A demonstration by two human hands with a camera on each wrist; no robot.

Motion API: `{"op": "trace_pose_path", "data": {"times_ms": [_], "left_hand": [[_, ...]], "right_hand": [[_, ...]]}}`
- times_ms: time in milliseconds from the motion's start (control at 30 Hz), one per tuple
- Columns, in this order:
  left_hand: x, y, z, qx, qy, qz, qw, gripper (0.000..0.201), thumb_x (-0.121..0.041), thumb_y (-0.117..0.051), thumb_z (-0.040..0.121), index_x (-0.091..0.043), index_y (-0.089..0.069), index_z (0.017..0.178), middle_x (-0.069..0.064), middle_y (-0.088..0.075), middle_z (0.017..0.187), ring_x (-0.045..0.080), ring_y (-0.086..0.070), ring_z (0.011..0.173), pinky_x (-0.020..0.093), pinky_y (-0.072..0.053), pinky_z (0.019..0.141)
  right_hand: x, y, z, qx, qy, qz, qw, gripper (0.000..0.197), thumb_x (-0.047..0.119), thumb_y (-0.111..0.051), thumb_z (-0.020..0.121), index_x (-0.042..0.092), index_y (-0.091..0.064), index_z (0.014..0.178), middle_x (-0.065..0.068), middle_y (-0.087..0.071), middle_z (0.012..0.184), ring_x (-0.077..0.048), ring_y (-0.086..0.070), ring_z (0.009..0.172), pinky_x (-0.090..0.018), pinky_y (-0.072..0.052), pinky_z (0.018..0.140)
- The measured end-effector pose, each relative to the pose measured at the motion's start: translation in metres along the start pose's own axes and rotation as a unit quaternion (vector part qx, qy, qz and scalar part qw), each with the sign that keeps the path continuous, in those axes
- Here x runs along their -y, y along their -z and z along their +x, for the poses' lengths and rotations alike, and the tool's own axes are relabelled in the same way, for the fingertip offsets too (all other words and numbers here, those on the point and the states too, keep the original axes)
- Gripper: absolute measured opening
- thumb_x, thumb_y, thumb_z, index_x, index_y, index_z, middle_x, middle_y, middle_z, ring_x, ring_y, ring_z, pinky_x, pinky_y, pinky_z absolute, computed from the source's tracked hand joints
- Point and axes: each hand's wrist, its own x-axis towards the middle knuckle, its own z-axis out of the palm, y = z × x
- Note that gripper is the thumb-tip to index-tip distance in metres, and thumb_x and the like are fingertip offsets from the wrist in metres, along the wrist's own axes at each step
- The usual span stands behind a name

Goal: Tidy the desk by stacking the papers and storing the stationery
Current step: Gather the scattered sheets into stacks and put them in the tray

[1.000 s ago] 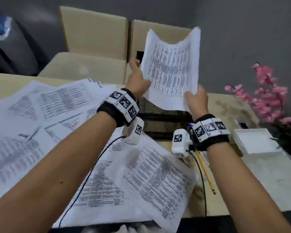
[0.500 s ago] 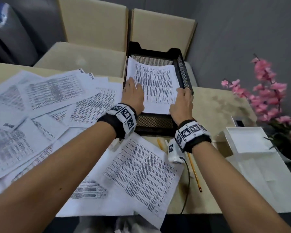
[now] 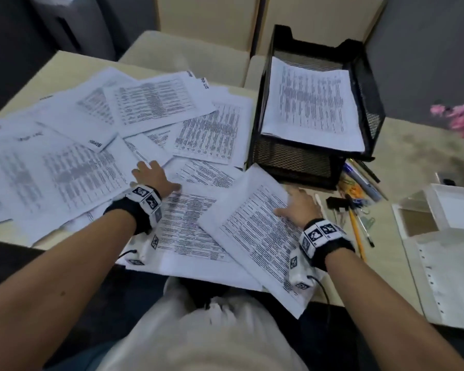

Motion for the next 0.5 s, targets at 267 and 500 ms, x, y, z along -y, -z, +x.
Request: {"op": "trace_pose_path", "data": {"times_ms": [267,500], "left_hand": [[0.066,-0.023,0.007,-0.003,-0.026,0.032,0.999,0.070,-0.049,-0.056,0.085,-0.010,-0.031,0.138,0.015,-0.026,0.144,0.042,-0.025,0.132,0.051,-0.039,0.100],[0.096,0.010,0.035,-0.011,0.026,0.014,1.000,0.094,-0.051,-0.067,0.076,-0.014,-0.017,0.147,0.019,-0.012,0.154,0.042,-0.014,0.141,0.056,-0.022,0.111]], "right_hand": [[0.046,0.006,-0.003,-0.084,0.152,0.007,0.985,0.009,0.005,-0.054,0.083,-0.002,-0.059,0.084,-0.010,-0.045,0.082,-0.030,-0.050,0.087,-0.032,-0.033,0.073],[0.145,-0.052,-0.009,0.071,0.239,-0.113,0.962,0.011,0.008,-0.053,0.086,0.007,-0.056,0.097,-0.014,-0.055,0.107,-0.031,-0.053,0.105,-0.037,-0.042,0.087]]}}
